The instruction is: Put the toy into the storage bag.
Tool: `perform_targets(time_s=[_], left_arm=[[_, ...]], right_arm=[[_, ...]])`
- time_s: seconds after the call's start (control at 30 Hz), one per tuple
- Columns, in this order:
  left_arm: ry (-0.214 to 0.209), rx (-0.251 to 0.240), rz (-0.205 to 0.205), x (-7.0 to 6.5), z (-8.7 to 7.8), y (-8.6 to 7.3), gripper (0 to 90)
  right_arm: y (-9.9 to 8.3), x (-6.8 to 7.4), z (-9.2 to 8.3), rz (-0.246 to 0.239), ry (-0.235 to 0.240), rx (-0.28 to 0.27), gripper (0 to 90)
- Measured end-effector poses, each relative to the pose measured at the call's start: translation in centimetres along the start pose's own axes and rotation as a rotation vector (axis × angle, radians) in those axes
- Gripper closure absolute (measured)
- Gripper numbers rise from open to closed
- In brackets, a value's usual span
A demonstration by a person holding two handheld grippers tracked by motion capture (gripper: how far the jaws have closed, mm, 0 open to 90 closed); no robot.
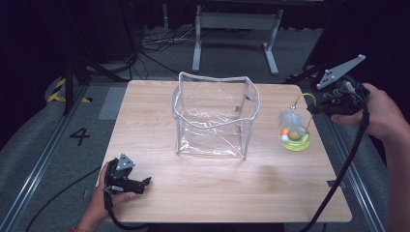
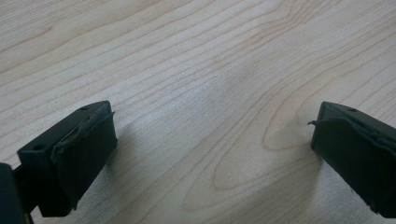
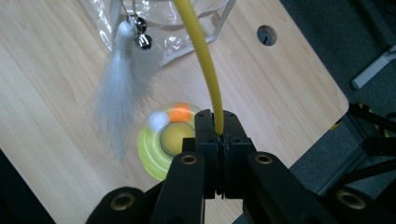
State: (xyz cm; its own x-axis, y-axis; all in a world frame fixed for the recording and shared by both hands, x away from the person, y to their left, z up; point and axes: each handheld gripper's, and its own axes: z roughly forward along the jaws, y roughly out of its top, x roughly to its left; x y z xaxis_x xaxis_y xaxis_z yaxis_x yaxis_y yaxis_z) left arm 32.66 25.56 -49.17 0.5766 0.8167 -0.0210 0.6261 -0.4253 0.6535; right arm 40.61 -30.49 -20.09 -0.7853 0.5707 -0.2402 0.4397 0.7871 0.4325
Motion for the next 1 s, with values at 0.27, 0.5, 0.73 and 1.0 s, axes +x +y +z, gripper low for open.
perform_targets(time_s=[0.27,0.5,0.73,1.0], left_arm=[[0.000,0.000,0.000,0.0,0.0,0.0,0.4],[0.000,0.001,0.002,0.0,0.0,0.0,0.4],[0.004,0.000,0.000,0.0,0.0,0.0,0.5],[0.003,-0.001,0.000,0.0,0.0,0.0,0.5]], right_arm=[[2.3,-1.1,-1.9,-0.006,-0.027,-0.018,88.3],[4.5,-1.6,-3.4,-0.007,-0.051,-0.039,88.3],[6.8,-2.0,-4.5,-0.021,-0.065,-0.062,88.3],[9.5,-2.0,-5.3,-0.054,-0.078,-0.067,88.3]])
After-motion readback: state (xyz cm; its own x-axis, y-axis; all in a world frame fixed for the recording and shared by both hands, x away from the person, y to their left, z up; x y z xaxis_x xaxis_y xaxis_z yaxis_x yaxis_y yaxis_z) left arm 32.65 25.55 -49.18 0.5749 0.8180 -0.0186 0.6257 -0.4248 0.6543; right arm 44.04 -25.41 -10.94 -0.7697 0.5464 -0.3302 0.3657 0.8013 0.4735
